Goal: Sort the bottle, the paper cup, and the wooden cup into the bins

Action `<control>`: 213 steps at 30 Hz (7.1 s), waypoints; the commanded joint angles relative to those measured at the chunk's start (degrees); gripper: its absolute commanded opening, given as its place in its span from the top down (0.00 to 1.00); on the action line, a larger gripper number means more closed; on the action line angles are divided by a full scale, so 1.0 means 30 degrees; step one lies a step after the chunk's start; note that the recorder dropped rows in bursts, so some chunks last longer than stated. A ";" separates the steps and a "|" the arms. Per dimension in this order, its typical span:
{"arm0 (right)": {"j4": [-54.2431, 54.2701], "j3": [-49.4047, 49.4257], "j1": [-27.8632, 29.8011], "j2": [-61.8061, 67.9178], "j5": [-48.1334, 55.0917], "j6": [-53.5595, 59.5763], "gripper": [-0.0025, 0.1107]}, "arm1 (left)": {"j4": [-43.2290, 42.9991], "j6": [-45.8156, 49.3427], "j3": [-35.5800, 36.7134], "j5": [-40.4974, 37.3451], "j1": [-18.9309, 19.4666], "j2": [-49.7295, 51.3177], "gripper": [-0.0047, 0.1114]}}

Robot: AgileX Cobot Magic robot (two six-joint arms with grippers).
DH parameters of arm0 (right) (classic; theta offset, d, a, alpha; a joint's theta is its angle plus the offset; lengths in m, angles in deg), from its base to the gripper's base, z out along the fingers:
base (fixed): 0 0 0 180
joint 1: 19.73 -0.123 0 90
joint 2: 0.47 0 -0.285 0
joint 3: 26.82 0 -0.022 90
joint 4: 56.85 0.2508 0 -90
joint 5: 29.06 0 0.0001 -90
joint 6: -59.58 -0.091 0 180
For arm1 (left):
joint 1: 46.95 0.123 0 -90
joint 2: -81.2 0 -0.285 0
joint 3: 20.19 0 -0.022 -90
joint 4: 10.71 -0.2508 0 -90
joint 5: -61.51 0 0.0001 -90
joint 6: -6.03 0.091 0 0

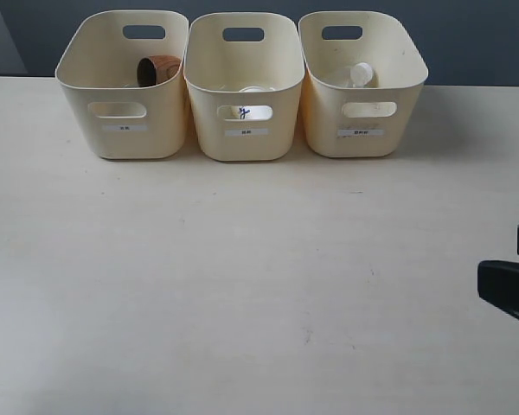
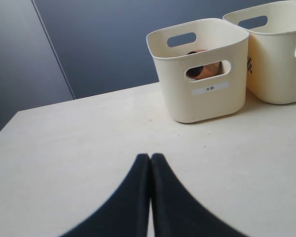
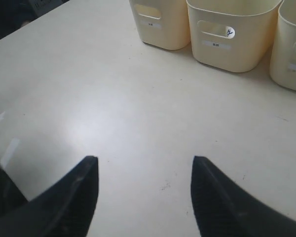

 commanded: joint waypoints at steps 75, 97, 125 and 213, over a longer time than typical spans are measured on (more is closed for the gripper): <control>-0.3743 0.5677 0.7775 -0.4216 -0.9979 0.0000 0.50 | -0.0001 -0.0036 0.0025 0.0114 -0.0061 -0.0095 0.96; 0.1110 1.0806 1.4600 -0.4216 -1.3208 0.0000 0.50 | -0.0001 -0.0036 0.0025 0.0114 -0.0061 -0.0095 0.96; -0.1026 1.0806 1.6546 -0.4250 -1.1889 0.0000 0.50 | -0.0001 -0.0036 0.0025 0.0108 -0.0061 -0.0095 0.96; -0.5927 1.0806 1.4089 -0.7963 -0.8815 0.0000 0.50 | -0.0001 -0.0036 0.0025 0.0120 -0.0061 -0.0095 0.96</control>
